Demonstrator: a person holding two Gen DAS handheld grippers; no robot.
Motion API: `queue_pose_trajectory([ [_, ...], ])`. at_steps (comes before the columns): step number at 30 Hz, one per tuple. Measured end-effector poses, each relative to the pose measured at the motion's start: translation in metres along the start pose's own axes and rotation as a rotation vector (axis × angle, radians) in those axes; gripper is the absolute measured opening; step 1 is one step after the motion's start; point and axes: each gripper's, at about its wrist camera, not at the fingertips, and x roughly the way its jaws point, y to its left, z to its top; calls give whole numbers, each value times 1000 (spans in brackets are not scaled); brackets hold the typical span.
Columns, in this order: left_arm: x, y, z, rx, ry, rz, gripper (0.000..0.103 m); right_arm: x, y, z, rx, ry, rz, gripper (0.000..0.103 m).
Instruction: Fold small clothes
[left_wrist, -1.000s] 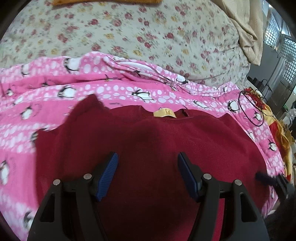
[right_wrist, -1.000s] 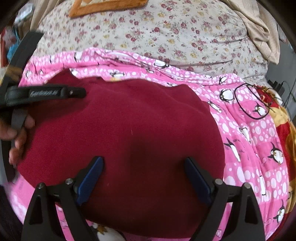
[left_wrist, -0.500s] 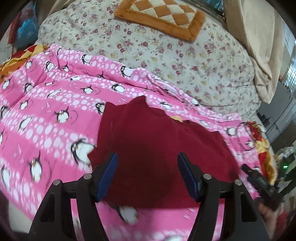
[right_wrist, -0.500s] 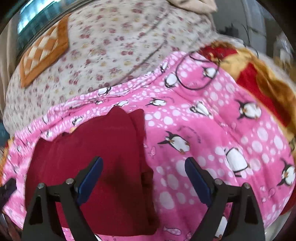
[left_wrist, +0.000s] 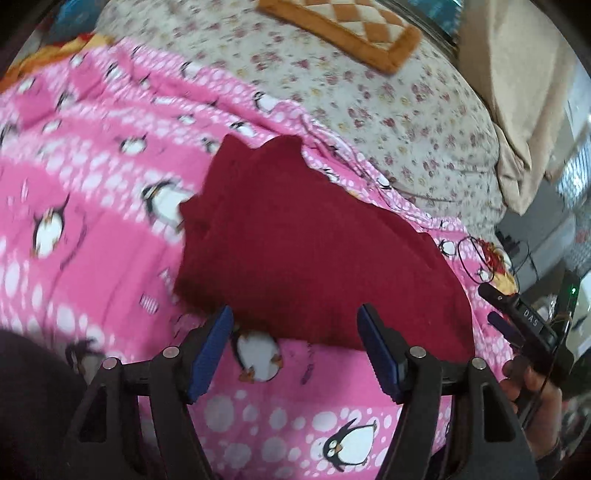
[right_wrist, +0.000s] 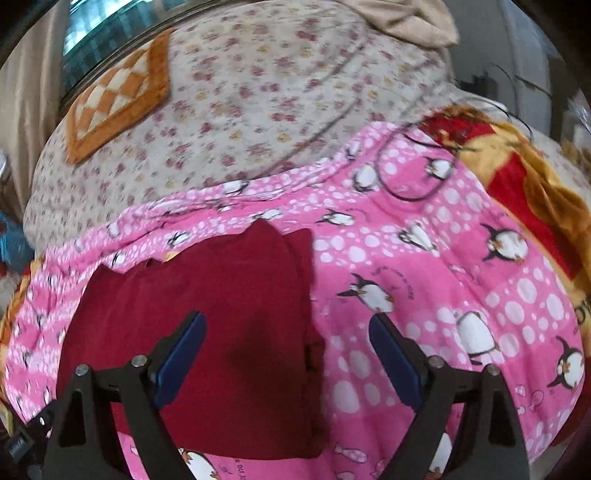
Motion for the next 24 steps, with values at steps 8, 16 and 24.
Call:
queue_pose_trajectory([
  [8, 12, 17, -8, -68, 22, -58, 47, 20, 70, -20, -269, 55, 35, 92],
  [16, 23, 53, 8, -282, -21, -136, 47, 44, 83, -36, -323, 142, -34, 93],
  [24, 33, 50, 28, -333, -41, -111, 30, 49, 88, -42, -370, 139, -66, 93],
])
